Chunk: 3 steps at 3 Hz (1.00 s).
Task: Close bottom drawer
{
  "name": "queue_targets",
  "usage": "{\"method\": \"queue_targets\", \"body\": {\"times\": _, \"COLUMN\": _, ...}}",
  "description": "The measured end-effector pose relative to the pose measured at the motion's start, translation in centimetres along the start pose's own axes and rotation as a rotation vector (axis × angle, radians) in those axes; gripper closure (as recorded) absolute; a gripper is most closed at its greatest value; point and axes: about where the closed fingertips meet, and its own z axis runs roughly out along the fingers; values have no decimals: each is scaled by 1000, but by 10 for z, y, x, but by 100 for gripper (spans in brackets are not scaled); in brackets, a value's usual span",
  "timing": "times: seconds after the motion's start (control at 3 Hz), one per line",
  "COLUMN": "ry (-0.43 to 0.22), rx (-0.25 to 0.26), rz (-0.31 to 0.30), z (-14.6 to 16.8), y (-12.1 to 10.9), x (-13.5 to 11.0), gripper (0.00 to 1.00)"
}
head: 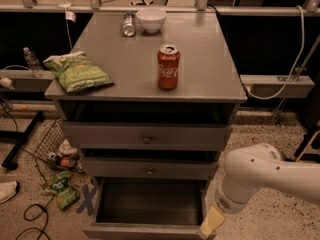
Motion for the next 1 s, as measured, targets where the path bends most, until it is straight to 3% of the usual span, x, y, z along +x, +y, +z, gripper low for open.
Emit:
{"method": "queue_targets", "body": {"times": 0.33, "ry": -10, "rx": -44, "rz": 35, "z": 44, "y": 7, "x": -1, "gripper": 0}}
{"method": "queue_targets", "body": {"times": 1.0, "ry": -53, "rx": -199, "rz": 129, "z": 122, "y": 17, "x": 5, "gripper": 0}}
